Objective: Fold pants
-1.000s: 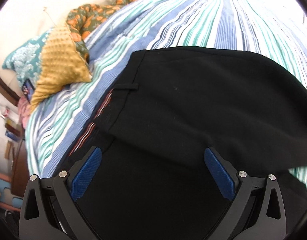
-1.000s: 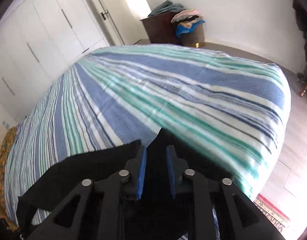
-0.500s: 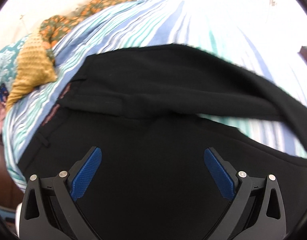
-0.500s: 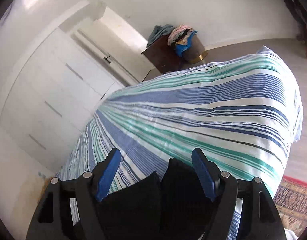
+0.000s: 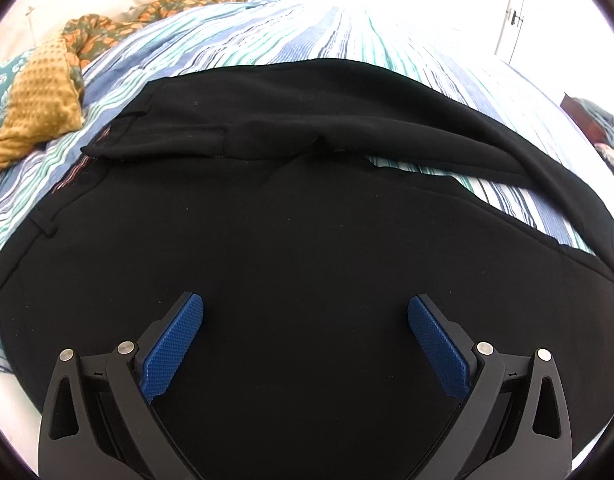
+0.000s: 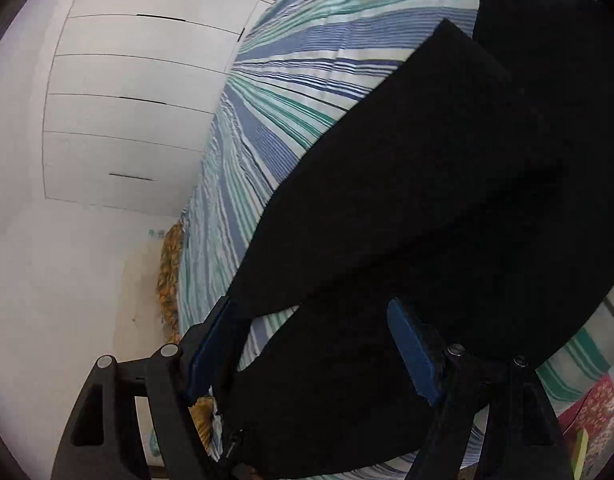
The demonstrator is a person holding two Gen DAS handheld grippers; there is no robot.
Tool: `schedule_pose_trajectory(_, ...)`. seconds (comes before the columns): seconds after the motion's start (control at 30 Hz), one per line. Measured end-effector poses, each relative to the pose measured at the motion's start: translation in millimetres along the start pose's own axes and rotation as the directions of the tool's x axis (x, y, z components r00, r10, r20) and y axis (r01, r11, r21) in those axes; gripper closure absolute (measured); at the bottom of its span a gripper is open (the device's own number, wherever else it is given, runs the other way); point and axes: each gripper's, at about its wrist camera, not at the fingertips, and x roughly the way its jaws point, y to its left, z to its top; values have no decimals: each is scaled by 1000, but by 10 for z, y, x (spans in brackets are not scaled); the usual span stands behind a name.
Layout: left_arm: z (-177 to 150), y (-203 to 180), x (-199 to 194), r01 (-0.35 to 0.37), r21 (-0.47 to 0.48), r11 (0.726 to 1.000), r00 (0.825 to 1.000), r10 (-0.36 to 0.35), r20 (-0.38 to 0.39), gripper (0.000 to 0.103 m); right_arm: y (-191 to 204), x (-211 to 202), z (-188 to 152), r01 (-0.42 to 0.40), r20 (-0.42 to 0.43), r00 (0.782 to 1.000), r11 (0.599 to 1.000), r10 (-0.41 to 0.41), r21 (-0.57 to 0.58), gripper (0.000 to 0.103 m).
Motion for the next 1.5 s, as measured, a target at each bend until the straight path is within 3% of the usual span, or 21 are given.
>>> schedule_pose_trajectory(0.13,-27,-34,-22,-8,20,1000,1000,8,4,1,-110,-25,156,98,207,972,992,-111,73,26)
schedule_pose_trajectory(0.2,-39,-53,-25,-14,19,1000,1000,14,-4,1,-159,-64,294,139,255,953,983,-165,117,35)
schedule_pose_trajectory(0.23,-44,-44,-25,-17,15,1000,1000,17,-16,1,-185,-66,349,172,258,945,976,-202,134,59)
schedule_pose_trajectory(0.27,-36,-33,-40,-19,8,1000,999,20,-34,1,-197,-83,422,210,262,935,968,-240,137,98)
schedule_pose_trajectory(0.33,47,1,-110,6,-22,1000,998,-7,-63,1,-173,-161,487,225,270,931,969,-245,102,98)
schedule_pose_trajectory(0.47,438,161,-270,174,-129,976,983,-180,-37,1,267,-470,506,187,268,952,975,-150,-116,98)
schedule_pose_trajectory(0.57,966,291,-172,309,-247,919,946,-324,-23,1,701,-703,493,157,249,965,938,-80,-310,98)
schedule_pose_trajectory(0.63,1328,353,43,386,-326,863,909,-417,-28,1,966,-841,452,127,232,972,900,-30,-416,98)
schedule_pose_trajectory(0.7,1624,393,305,396,-392,830,894,-446,-42,1,1183,-976,374,96,209,978,859,13,-504,98)
schedule_pose_trajectory(0.77,1829,411,535,381,-441,813,890,-452,-64,1,1342,-1091,251,76,190,981,818,40,-570,98)
schedule_pose_trajectory(0.87,2044,407,839,372,-502,781,869,-483,-108,1,1459,-1296,68,44,159,985,773,74,-633,98)
schedule_pose_trajectory(0.97,2140,363,1039,332,-523,785,860,-480,-175,2,1461,-1501,-73,2,131,985,741,116,-671,98)
schedule_pose_trajectory(1.03,2156,313,1056,332,-507,795,857,-479,-191,17,1423,-1662,-156,-34,114,981,719,157,-694,98)
schedule_pose_trajectory(1.07,2151,283,1062,347,-494,797,850,-490,-194,61,1401,-1740,-182,-29,118,980,710,157,-704,98)
schedule_pose_trajectory(1.1,2128,260,1072,338,-481,809,846,-485,-221,98,1365,-1782,-186,-19,122,981,703,151,-711,98)
schedule_pose_trajectory(1.13,2095,260,1053,328,-470,819,846,-476,-240,98,1308,-1820,-170,-16,122,982,704,145,-710,98)
schedule_pose_trajectory(1.2,2032,307,913,335,-460,822,861,-466,-204,98,1193,-1830,-94,-17,118,984,728,135,-686,98)
schedule_pose_trajectory(1.3,1959,444,510,384,-475,791,864,-489,-116,98,989,-1685,139,9,125,988,781,88,-625,98)
schedule_pose_trajectory(1.37,2003,589,120,427,-447,786,868,-495,-43,98,917,-1565,328,32,138,988,797,65,-603,98)
schedule_pose_trajectory(1.43,2022,746,-445,461,-385,800,879,-471,74,98,956,-1471,497,36,141,988,797,62,-603,98)
schedule_pose_trajectory(1.5,1862,901,-995,454,-317,832,891,-418,178,97,1081,-1457,618,8,138,986,793,95,-609,98)
